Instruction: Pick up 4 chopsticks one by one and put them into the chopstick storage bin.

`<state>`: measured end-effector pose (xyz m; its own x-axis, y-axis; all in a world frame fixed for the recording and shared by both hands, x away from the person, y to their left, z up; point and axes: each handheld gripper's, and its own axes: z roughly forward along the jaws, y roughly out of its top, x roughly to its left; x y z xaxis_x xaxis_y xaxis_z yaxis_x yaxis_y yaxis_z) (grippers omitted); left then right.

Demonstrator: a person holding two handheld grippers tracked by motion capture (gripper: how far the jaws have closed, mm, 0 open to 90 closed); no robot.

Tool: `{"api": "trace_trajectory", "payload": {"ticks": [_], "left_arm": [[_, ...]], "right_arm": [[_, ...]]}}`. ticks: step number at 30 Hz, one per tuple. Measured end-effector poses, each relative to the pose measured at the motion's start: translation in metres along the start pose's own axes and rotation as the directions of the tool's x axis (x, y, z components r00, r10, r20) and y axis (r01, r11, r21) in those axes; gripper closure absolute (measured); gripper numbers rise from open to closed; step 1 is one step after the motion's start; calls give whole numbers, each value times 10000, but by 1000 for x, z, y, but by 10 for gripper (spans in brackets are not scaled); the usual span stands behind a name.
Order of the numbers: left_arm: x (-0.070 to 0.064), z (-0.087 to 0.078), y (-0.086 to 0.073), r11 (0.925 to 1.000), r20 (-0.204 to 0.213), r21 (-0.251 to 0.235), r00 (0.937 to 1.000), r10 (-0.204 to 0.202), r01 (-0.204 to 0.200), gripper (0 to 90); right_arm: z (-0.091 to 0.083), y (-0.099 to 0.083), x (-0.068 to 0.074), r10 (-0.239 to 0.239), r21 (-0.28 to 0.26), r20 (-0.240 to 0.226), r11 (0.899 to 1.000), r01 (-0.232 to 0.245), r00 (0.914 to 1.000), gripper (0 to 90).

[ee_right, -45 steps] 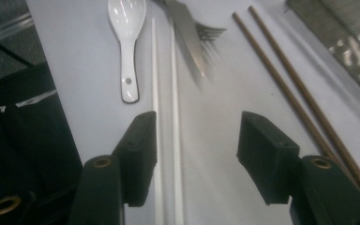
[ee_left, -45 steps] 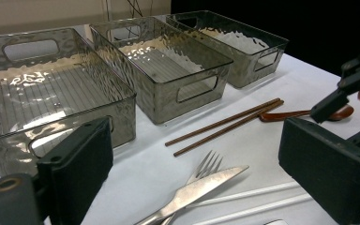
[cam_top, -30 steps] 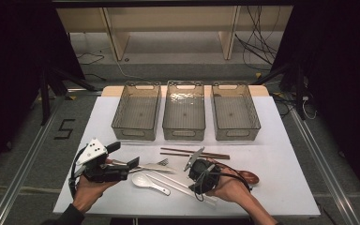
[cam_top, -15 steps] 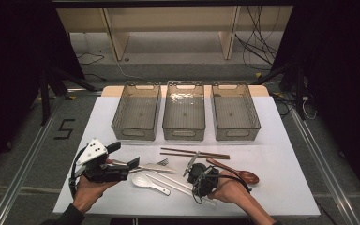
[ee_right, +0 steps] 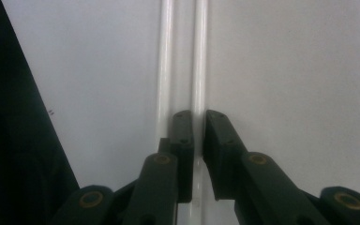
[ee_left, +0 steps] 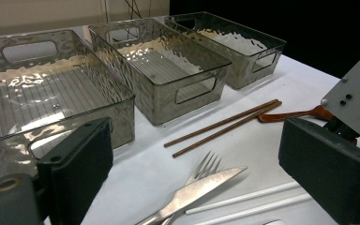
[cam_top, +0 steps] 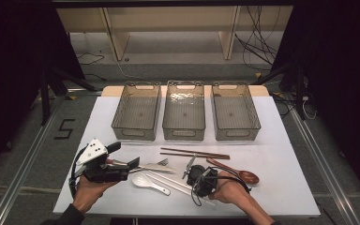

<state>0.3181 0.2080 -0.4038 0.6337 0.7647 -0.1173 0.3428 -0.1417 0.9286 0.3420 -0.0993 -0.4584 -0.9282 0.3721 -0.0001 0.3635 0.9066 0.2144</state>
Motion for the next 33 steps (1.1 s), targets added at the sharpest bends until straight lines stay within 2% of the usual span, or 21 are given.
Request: {"api": "trace_trajectory", "payload": {"ticks": [16,19,28,33], "left_arm": [[0,0,0,10000,-3,15,10000,-5,5,97],[0,0,0,10000,-9,21,10000,-5,5,97],[0,0,0,10000,-14,-1,10000,-37,37,97],[0,0,0,10000,-13,25,10000,-8,8,97]], "right_arm": [[-1,2,1,-262,129,179,9996,260,9995,850],[-3,2,1,-180,-37,122,9998,180,9998,850],[-6,0,-1,-254,-67,188,9997,255,9995,850],[-4,1,-1,-107,-26,191,9999,107,9998,848]]}}
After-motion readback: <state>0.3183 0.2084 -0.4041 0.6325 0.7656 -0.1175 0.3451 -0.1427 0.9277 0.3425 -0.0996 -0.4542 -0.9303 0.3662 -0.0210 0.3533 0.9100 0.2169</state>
